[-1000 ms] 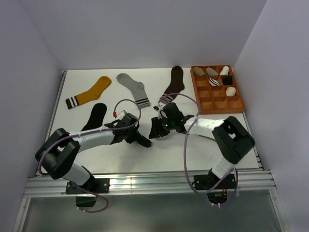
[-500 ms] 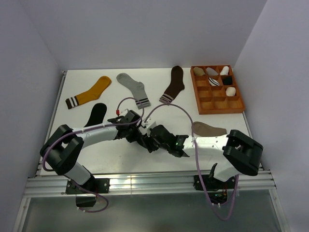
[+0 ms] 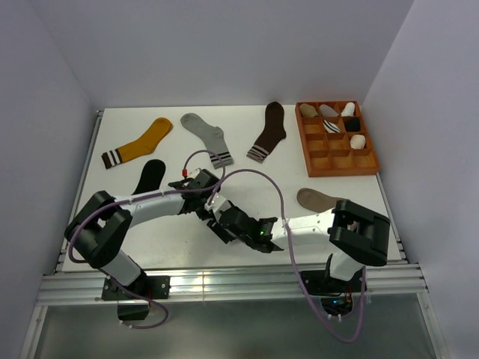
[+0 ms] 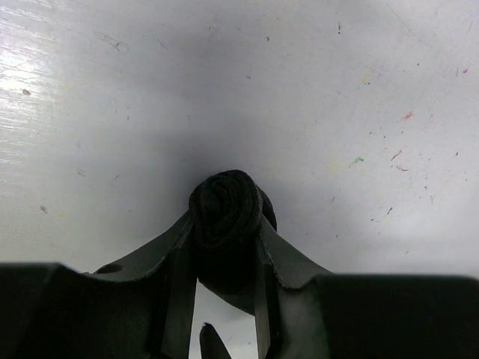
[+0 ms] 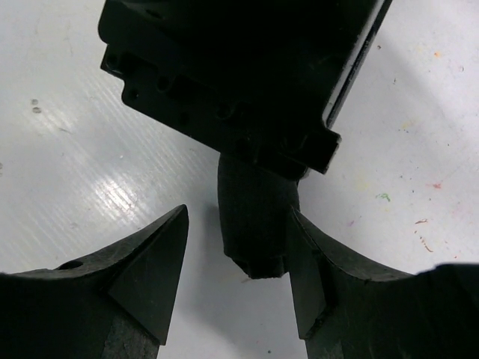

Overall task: Roll the socks
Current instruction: Pick up the sock at the center of the board.

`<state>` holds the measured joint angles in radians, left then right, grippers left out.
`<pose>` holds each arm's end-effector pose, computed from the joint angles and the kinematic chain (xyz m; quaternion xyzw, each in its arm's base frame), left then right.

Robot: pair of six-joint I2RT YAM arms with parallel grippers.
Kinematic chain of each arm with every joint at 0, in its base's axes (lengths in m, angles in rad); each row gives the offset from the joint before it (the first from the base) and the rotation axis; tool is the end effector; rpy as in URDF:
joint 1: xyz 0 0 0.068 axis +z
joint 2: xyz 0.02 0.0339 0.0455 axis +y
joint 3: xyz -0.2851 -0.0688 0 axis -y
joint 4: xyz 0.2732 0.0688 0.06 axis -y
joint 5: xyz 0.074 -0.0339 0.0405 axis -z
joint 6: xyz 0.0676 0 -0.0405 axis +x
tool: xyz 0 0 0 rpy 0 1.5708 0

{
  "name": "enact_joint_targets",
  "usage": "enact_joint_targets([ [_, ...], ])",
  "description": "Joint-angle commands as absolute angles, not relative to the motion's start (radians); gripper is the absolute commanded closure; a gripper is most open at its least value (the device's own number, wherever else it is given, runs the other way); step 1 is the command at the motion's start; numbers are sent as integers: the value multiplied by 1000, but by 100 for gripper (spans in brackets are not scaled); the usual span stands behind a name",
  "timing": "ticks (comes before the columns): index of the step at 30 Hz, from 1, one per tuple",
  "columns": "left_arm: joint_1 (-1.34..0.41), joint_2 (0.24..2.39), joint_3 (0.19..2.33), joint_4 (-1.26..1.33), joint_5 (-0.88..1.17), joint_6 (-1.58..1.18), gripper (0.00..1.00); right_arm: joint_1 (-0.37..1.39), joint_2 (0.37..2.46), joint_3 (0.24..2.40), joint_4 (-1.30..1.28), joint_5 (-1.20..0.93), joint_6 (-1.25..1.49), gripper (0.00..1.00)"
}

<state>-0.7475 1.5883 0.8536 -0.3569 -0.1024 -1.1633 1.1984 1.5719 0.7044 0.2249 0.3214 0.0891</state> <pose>0.2490 -0.2213 0.1346 -0.2121 0.9468 -0.1648 0.1774 0.1485 0.3214 0.1462 -0.4040 0.7881 0.1508 0.4393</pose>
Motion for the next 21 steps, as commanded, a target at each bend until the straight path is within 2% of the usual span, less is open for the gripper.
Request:
enact_joint_targets([
  [1, -752, 1623, 864, -428, -86, -1132, 97, 1212, 1612, 752, 252, 373, 60, 39],
  [16, -752, 1640, 854, -397, -34, -1126, 97, 1213, 1770, 805, 216, 397, 41, 40],
  [21, -752, 1641, 851, -390, -11, -1126, 95, 1215, 1799, 815, 221, 405, 35, 47],
])
